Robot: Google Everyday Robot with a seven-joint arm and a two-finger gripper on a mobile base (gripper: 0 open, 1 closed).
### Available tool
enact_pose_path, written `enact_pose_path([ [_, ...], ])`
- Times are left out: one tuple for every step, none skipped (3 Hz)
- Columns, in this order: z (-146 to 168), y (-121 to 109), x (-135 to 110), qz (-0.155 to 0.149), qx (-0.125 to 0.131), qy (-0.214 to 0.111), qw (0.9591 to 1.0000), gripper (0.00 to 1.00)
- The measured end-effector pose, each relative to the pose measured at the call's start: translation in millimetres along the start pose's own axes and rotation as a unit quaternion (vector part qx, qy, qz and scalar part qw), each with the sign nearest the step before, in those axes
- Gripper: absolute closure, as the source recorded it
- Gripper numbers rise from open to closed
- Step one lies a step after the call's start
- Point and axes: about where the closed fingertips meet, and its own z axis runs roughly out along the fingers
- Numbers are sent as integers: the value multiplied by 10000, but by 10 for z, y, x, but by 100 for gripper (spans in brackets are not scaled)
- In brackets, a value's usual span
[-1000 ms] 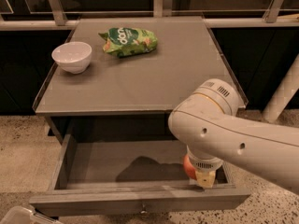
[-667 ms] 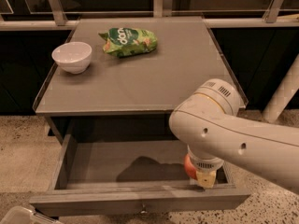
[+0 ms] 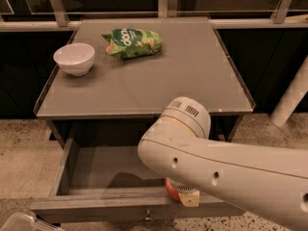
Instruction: Place apple into top drawer
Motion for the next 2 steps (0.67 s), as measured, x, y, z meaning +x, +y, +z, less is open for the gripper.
enact_pose_path([
  [20, -289, -37, 10, 10, 51, 10000, 100],
  [20, -289, -37, 10, 10, 51, 10000, 100],
])
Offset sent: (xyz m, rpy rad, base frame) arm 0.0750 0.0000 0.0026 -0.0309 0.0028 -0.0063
